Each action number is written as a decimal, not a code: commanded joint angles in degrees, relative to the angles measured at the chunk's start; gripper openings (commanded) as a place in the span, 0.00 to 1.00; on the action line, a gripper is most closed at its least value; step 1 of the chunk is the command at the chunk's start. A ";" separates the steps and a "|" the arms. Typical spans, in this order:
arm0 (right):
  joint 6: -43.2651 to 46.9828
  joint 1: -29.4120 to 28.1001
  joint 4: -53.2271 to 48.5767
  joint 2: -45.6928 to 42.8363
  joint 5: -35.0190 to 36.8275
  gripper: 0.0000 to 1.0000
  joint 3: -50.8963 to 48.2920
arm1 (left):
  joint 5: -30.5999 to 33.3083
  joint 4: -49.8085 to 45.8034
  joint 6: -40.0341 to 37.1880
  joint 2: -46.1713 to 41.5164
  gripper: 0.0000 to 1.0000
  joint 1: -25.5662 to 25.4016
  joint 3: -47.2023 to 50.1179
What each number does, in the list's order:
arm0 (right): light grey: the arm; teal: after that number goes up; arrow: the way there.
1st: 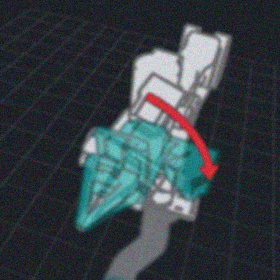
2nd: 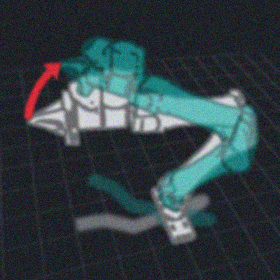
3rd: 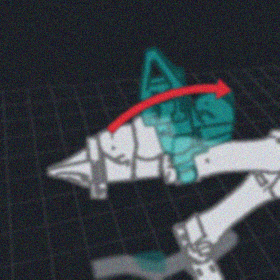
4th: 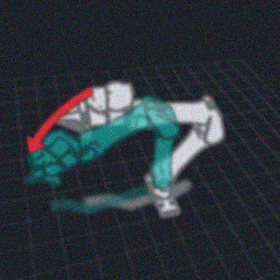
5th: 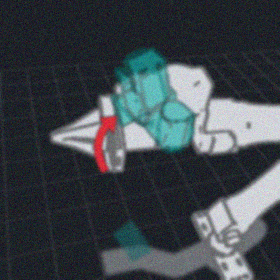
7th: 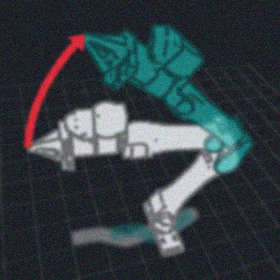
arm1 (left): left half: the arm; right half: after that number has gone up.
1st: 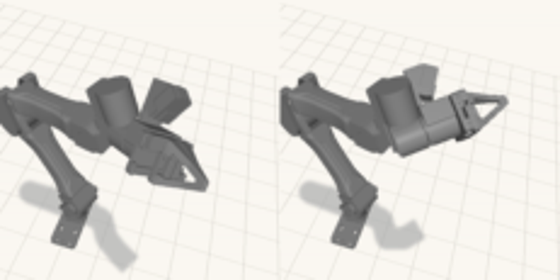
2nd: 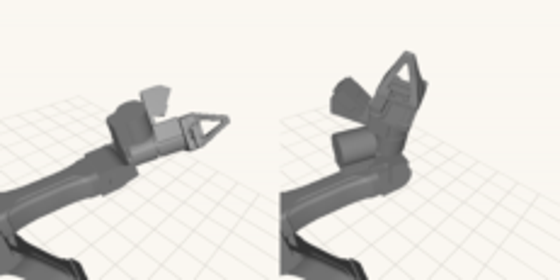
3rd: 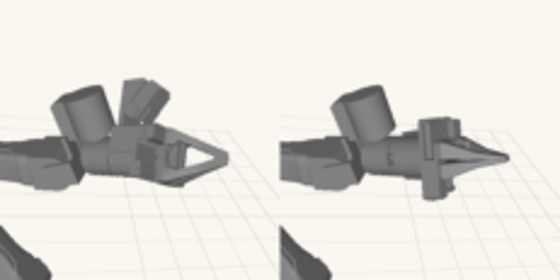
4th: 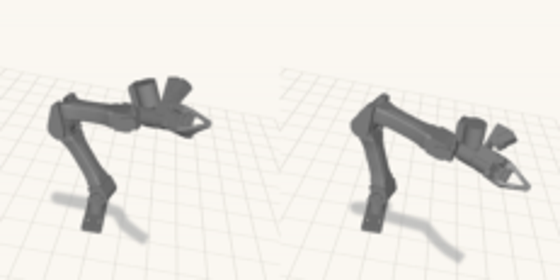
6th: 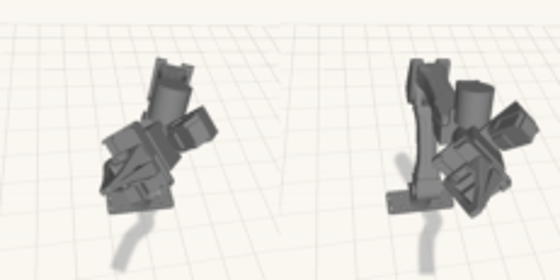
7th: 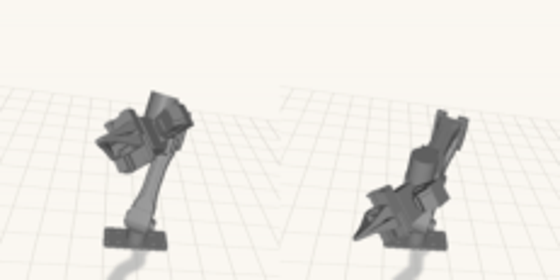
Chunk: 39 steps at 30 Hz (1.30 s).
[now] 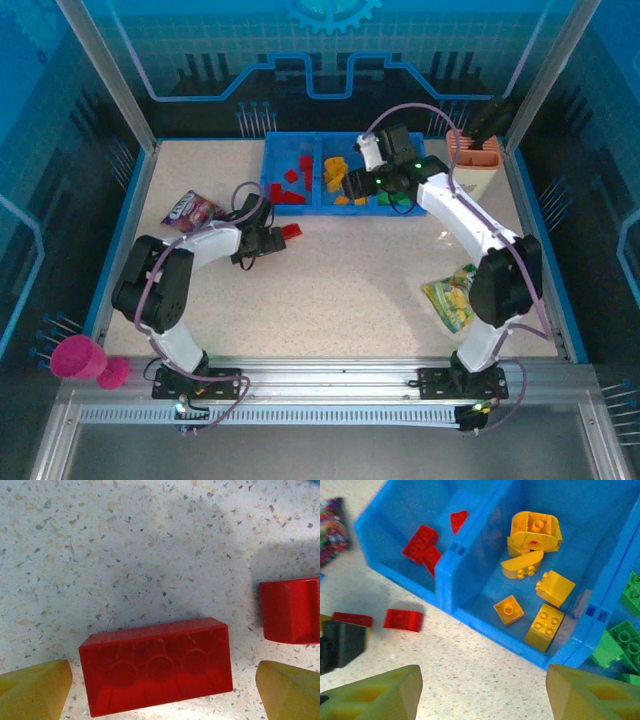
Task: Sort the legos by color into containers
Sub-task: Pick up the lego from the middle-left of the table.
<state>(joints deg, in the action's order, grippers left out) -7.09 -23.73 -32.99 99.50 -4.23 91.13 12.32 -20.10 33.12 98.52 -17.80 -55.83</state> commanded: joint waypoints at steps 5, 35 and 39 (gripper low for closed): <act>-3.10 -0.60 0.84 -9.41 -3.27 0.69 -5.88 | 2.24 -0.03 0.36 3.37 0.94 -0.22 -2.58; -3.23 -0.60 -0.06 -12.09 -1.23 0.68 -14.28 | 4.76 -5.90 -5.11 -6.10 0.51 -1.43 -7.68; -3.62 -0.61 -0.02 -13.22 -1.26 0.68 -15.65 | 4.98 -5.66 -7.02 -6.68 0.50 -2.22 -13.02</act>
<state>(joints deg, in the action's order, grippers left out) -10.07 -23.73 -32.95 89.06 -6.04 76.53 16.71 -25.15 28.84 93.08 -19.42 -65.43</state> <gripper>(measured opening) 0.683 0.640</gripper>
